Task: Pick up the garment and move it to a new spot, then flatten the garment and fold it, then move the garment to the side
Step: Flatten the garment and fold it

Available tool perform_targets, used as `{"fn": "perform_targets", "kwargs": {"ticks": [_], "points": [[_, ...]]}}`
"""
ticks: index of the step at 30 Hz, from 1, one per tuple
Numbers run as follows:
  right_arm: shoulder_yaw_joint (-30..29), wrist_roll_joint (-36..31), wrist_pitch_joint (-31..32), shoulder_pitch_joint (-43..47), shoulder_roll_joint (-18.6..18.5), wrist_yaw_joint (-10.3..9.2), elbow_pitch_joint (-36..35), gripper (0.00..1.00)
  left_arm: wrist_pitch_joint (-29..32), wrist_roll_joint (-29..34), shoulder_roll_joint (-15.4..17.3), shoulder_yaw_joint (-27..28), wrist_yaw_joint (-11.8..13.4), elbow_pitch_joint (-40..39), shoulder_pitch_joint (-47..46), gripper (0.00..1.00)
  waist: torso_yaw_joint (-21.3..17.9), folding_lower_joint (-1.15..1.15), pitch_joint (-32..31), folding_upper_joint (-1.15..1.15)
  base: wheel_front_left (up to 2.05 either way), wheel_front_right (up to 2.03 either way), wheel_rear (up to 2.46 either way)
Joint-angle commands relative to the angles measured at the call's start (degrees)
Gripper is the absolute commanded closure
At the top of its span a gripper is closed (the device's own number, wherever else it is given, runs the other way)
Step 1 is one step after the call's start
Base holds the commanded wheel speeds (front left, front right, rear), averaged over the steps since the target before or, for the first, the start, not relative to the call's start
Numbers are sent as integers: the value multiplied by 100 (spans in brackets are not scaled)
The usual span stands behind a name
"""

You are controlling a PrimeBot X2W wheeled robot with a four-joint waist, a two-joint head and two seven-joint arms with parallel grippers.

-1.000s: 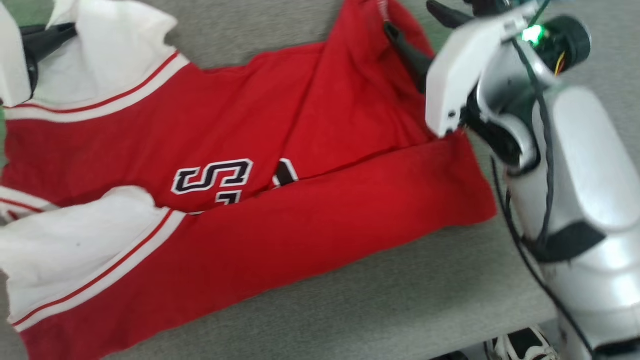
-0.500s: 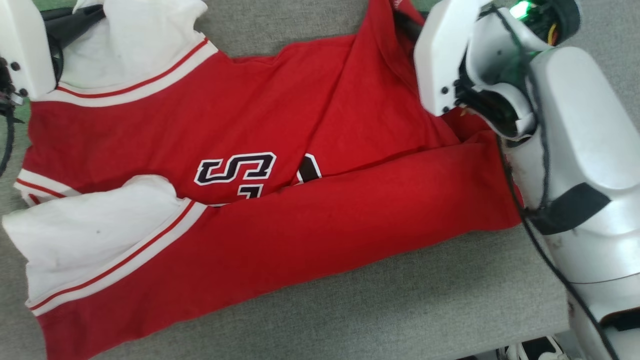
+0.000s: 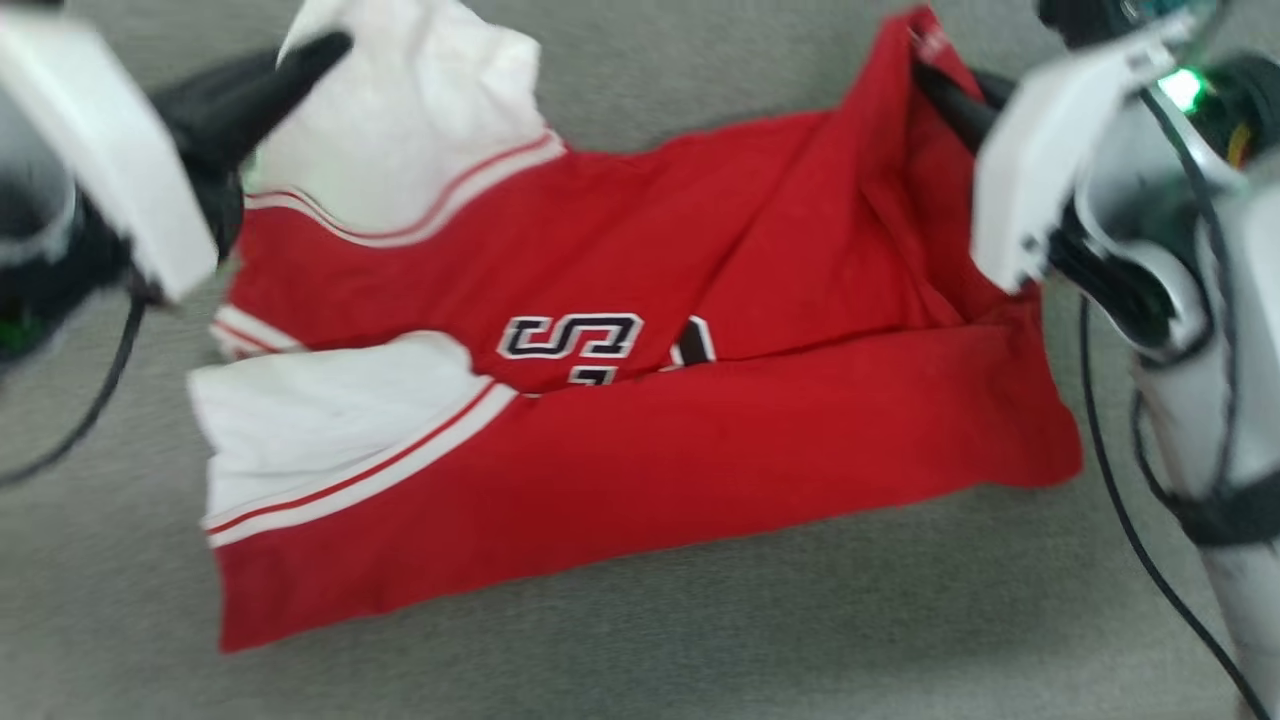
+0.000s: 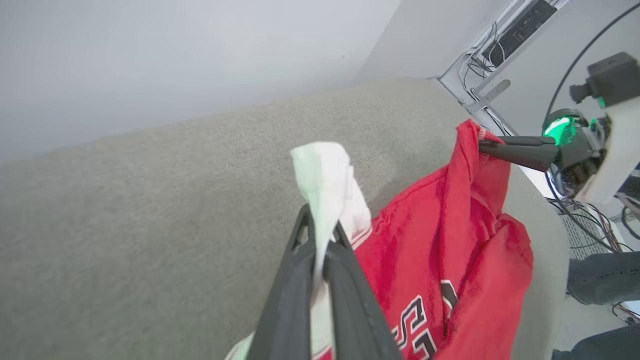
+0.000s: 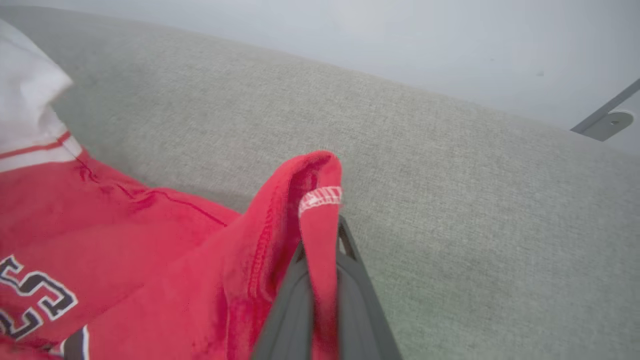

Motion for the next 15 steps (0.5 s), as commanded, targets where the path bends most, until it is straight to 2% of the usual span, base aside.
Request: {"fn": "perform_targets", "kwargs": {"ticks": [1, 3, 4, 7, 11, 15], "points": [[-63, 44, 40, 198, -98, -5, -147, 100, -175, -66, 116, -10, 14, -137, 184, 100, 259, 0, -255, 0, 0, 0, 0], [-120, 83, 120, 543, -270, -5, -458, 100, -512, -123, 266, -53, 14, -397, 506, 100, 379, 0, -350, 0, 0, 0, 0], [-258, 116, 202, 934, -423, -5, -763, 100, -863, -139, 438, -103, 14, -579, 836, 100, 488, 0, -445, 0, 0, 0, 0], [-497, 90, 306, 1539, -613, -5, -1230, 100, -1385, -172, 557, -183, 14, -816, 1325, 100, 653, 0, -572, 0, 0, 0, 0], [-888, 120, 451, 2385, -714, -5, -1902, 100, -2056, -269, 638, -314, 14, -1180, 1973, 100, 836, 0, -666, 0, 0, 0, 0], [-1264, 26, 532, 3141, -667, -5, -2495, 100, -2443, -389, 743, -289, 13, -1423, 2565, 100, 914, 0, -689, 0, 0, 0, 0]]}}
